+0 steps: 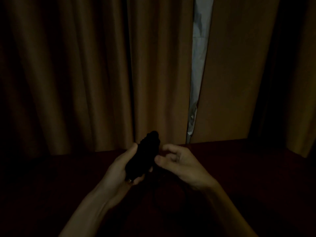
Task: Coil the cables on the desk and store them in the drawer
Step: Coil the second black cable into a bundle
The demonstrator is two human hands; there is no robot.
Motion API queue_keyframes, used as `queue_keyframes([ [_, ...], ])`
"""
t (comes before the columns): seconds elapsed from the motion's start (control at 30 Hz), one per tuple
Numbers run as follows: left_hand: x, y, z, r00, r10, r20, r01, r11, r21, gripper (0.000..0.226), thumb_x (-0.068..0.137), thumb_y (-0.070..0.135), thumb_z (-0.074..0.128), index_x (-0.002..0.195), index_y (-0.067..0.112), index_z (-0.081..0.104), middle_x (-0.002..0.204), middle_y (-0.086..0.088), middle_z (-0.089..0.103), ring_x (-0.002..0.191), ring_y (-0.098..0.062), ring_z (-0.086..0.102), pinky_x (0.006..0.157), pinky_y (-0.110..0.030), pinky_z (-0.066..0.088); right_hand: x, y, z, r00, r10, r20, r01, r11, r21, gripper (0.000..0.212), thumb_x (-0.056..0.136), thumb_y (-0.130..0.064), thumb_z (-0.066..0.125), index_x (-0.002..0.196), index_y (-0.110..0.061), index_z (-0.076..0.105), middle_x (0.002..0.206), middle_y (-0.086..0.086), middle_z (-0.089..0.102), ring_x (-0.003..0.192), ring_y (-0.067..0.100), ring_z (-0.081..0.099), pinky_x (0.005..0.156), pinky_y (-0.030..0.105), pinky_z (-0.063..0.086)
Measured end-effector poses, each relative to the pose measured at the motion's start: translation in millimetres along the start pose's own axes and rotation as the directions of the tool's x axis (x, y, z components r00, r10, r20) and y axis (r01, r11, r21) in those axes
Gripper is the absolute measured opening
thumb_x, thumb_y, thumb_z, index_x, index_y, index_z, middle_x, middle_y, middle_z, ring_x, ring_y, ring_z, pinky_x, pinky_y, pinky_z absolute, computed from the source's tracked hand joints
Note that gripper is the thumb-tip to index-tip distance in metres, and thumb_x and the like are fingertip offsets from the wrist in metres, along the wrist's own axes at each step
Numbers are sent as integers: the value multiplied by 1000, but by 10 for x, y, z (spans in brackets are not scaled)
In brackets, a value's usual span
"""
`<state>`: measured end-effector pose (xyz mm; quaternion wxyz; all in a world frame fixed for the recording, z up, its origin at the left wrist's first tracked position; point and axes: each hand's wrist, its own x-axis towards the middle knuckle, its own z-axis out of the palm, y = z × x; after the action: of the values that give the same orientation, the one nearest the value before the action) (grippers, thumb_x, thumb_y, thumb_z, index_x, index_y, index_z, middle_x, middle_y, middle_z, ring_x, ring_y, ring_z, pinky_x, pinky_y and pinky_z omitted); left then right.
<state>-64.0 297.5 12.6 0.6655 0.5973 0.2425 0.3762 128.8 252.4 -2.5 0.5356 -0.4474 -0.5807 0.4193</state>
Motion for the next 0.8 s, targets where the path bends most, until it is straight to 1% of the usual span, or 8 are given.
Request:
queue_keyframes([
  [0.07,-15,24,2,996,-42,84,42,999,5,52,97,57,40,113,22,76,77,-17,63,47,-15,39,57,-30,31,-17,10,-9,996,0,90,-9,995,95,51,85,-31,78,130,-15,62,91,4,72,85,16,69,79,27,52],
  [0.17,-22,39,-26,975,-111,191,123,991,-48,53,97,61,42,120,25,73,74,-18,60,41,-13,37,47,-27,21,-44,-35,117,984,-94,152,74,989,128,45,89,-24,71,128,-2,62,104,5,75,99,14,71,89,27,53],
  [0.27,7,28,-41,989,-142,32,139,988,69,58,99,62,32,115,28,76,66,-18,59,40,-16,39,46,-28,24,-1,-10,253,991,-129,38,123,983,135,37,91,-20,72,118,5,67,105,8,75,101,20,71,88,29,56],
  [0.4,34,-36,-33,962,116,-247,2,903,430,55,104,55,33,95,22,77,78,-13,74,61,-20,65,59,-34,45,47,61,315,987,-87,-132,92,995,31,44,82,-38,83,110,-6,73,108,6,78,104,21,73,94,44,58],
  [0.5,-28,-40,16,958,276,-77,-195,825,531,26,105,35,46,109,47,69,102,16,75,88,-3,70,76,-22,50,53,23,297,954,-68,-293,60,998,-38,54,68,-56,84,100,-13,77,98,0,79,96,17,75,89,47,60],
  [0.6,-56,-87,65,937,333,105,-315,675,668,51,98,18,62,135,48,46,117,36,63,103,12,63,82,-8,47,49,-18,255,909,-97,-406,66,994,-91,66,63,-73,81,87,-11,79,88,3,79,89,23,76,84,54,59],
  [0.7,-17,-168,62,896,425,133,-362,522,773,53,94,45,61,143,45,39,123,30,62,109,12,61,86,-12,51,39,-41,250,926,-82,-369,61,996,-69,67,64,-73,78,84,-8,78,86,4,79,87,21,76,82,48,59],
  [0.8,-4,-171,29,884,463,60,-340,549,763,49,90,57,53,137,47,43,112,27,67,98,10,65,76,-12,52,31,-89,251,962,-98,-253,86,995,-60,47,82,-55,72,92,-10,76,90,-3,79,90,13,75,83,35,59],
])
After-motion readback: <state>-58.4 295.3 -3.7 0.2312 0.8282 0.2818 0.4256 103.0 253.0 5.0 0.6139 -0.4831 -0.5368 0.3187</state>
